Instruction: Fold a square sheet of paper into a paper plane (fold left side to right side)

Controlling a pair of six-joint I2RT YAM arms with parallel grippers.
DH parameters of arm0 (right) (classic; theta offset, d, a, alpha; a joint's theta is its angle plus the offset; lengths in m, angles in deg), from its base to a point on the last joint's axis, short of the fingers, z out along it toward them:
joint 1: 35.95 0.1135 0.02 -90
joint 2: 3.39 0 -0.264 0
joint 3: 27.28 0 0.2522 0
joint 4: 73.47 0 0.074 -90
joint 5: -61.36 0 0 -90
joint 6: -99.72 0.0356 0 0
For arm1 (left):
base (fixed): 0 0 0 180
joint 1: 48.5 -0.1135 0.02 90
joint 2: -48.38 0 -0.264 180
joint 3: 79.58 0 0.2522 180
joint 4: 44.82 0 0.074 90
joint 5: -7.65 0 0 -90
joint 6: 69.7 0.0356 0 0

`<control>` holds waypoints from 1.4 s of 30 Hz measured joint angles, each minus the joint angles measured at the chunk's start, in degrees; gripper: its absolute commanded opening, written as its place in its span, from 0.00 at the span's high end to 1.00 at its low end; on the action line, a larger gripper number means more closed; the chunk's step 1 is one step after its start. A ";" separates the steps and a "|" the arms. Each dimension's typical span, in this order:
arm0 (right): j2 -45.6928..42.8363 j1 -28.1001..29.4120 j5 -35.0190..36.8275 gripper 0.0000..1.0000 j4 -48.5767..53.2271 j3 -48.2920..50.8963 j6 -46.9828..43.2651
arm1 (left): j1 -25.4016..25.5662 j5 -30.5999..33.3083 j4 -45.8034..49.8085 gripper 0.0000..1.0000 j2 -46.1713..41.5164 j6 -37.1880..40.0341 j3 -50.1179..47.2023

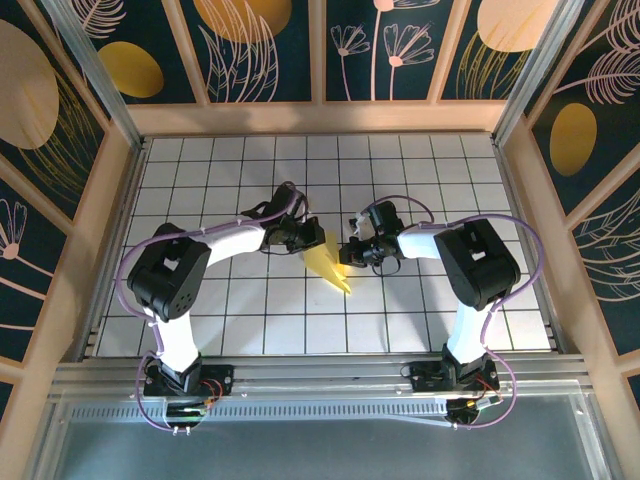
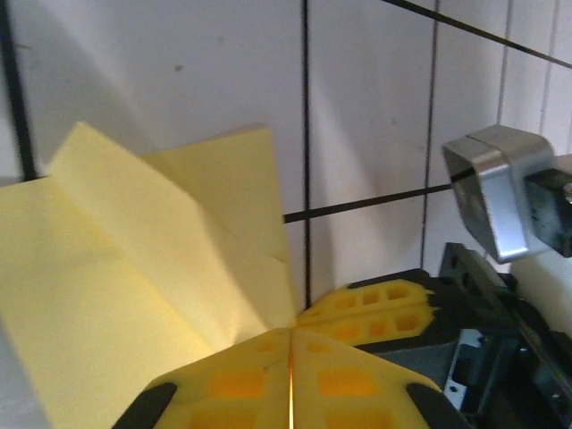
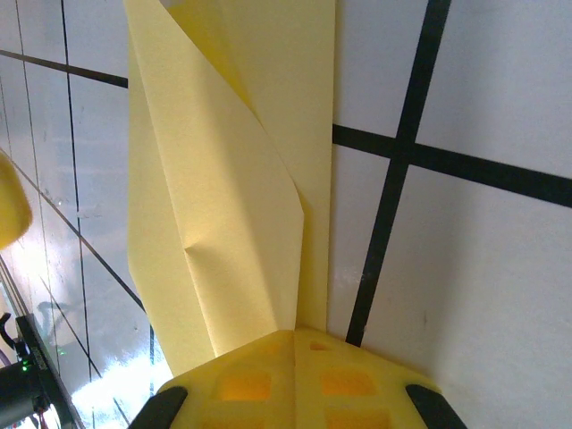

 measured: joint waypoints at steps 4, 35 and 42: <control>0.00 0.00 0.00 1.00 0.00 0.00 0.00 | 0.00 -2.82 -2.80 0.98 2.80 -0.22 0.09; -0.46 0.09 0.22 0.89 0.57 -0.22 0.63 | 0.00 -1.20 -5.60 1.00 7.28 -0.28 -2.03; -3.37 -0.83 0.24 0.75 1.25 -0.20 2.89 | 0.00 -1.18 -6.03 1.00 7.26 -0.28 -2.25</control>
